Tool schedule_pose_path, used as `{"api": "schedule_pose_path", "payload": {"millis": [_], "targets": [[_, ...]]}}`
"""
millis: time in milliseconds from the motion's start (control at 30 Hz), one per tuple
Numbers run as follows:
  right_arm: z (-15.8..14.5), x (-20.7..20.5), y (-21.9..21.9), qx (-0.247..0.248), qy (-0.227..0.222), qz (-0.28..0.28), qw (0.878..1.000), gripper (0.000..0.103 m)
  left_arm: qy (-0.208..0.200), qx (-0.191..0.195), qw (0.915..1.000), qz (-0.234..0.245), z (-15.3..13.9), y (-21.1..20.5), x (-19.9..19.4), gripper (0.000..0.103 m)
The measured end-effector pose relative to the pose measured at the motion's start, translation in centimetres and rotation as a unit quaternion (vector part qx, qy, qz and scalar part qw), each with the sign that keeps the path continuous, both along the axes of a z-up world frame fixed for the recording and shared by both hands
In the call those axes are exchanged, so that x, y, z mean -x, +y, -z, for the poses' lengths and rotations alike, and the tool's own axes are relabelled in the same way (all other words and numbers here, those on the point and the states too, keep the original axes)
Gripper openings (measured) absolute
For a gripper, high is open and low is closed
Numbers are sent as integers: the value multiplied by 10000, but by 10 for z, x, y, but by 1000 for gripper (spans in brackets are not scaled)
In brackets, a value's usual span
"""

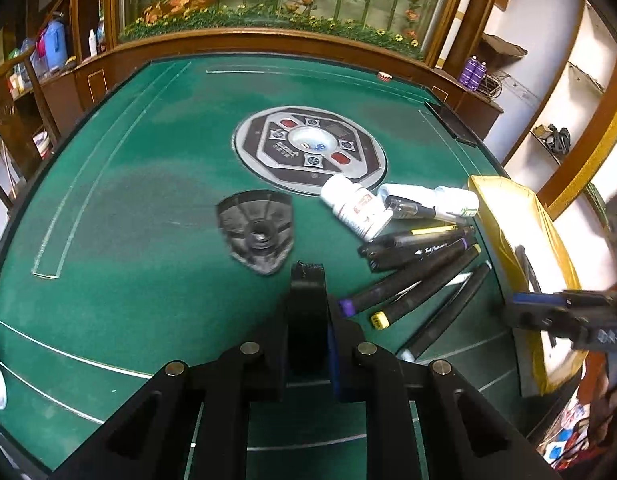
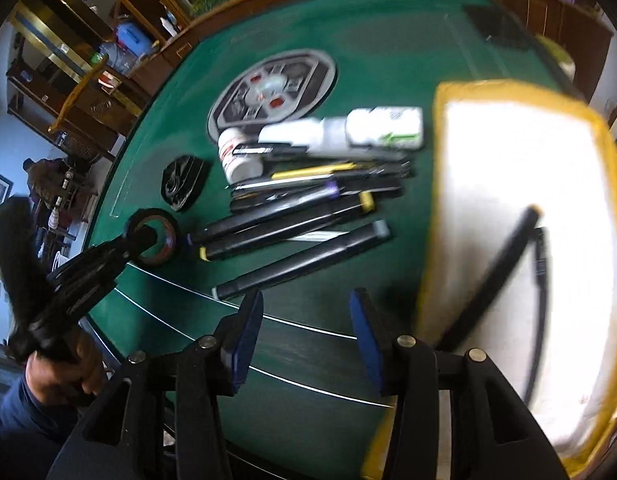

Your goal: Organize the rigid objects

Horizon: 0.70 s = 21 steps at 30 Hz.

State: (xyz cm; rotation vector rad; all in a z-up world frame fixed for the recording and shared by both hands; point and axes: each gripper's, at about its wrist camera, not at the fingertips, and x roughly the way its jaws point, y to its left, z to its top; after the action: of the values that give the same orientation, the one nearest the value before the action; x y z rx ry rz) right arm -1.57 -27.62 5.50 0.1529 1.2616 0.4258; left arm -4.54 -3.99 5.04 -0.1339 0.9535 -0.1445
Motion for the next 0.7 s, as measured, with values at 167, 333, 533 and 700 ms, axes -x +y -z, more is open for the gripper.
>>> {"api": "schedule_pose_path", "payload": {"millis": [167, 333, 533, 700], "targets": [[12, -10, 13, 40, 197, 409, 9990, 44, -115, -69, 9999, 78, -4, 19, 9, 15], [14, -16, 30, 435, 180, 588, 9972, 46, -120, -23, 9998, 179, -1, 35, 7, 15], [12, -13, 39, 750, 200, 637, 9949, 46, -191, 56, 9991, 370, -3, 46, 4, 15], [7, -2, 26, 617, 314, 1031, 9923, 46, -225, 133, 9985, 484, -3, 51, 1, 15]]}}
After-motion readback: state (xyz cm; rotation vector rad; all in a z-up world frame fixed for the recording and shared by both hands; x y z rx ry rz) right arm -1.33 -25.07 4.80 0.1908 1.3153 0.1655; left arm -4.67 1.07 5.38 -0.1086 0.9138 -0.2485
